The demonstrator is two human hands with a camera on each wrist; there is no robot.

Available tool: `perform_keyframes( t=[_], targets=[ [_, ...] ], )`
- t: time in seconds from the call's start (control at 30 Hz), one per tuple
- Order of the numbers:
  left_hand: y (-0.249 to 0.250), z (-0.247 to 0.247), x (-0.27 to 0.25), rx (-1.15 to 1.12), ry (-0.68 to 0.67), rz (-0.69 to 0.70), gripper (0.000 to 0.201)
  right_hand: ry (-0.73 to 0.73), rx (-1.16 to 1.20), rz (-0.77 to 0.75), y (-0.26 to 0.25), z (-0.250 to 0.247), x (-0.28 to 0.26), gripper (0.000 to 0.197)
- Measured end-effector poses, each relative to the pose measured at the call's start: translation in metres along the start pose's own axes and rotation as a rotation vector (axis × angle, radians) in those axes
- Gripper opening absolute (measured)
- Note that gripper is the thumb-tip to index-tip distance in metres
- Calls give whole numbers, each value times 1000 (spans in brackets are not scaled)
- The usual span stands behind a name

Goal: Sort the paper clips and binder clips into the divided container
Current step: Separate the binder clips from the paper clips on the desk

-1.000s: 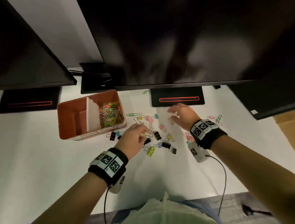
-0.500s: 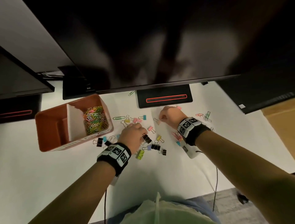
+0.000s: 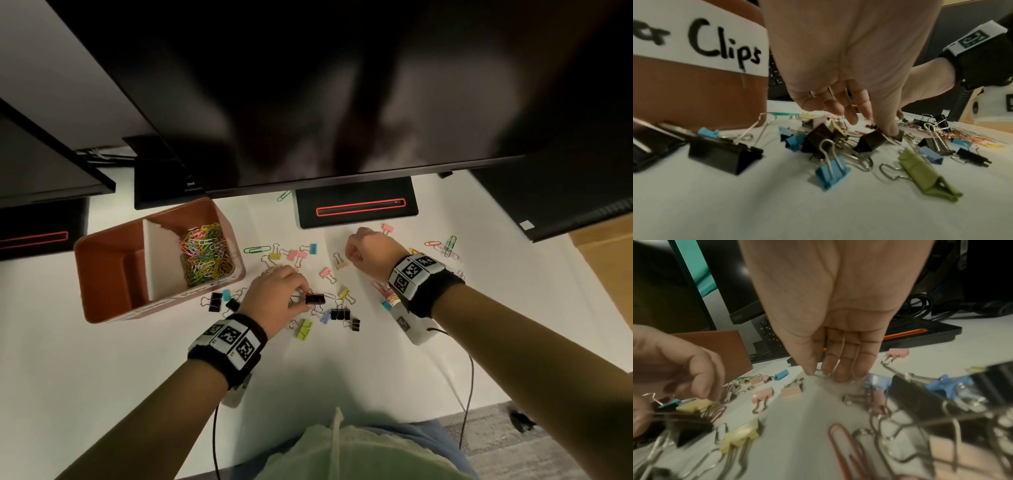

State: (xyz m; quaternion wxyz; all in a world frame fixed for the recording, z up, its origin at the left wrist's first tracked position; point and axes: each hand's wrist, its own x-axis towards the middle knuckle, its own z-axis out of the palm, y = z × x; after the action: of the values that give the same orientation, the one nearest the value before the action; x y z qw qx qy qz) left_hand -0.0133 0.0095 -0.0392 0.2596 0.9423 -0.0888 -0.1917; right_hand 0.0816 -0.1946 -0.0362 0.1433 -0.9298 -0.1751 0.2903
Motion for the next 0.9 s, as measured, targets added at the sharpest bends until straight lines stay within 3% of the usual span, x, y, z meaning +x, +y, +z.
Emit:
perform_keyframes(
  t=[0.23,0.37,0.43,0.57,0.73,0.9],
  targets=[
    [1,0,10,69,-74,12,33,10,70,-95,-9,-10,-5,15],
    [7,2,16,72,-118,-2,42,-36,81,-142,-14,-6,-8,20],
    [11,5,16,85,-127,-10,37,-78,63,-158,-16,-1,-11,20],
    [7,3,10,-30,-61,-58,26,-160,14,-192,-27,13,-18,25],
    [-7,-16,-13,-226,102,-107,26,-152,-62,-183,-38,28,-18,21],
    [-17,-25,-32,-111,-59,-111,51,-129,-41,-201,-35,31,-19,14]
  ],
)
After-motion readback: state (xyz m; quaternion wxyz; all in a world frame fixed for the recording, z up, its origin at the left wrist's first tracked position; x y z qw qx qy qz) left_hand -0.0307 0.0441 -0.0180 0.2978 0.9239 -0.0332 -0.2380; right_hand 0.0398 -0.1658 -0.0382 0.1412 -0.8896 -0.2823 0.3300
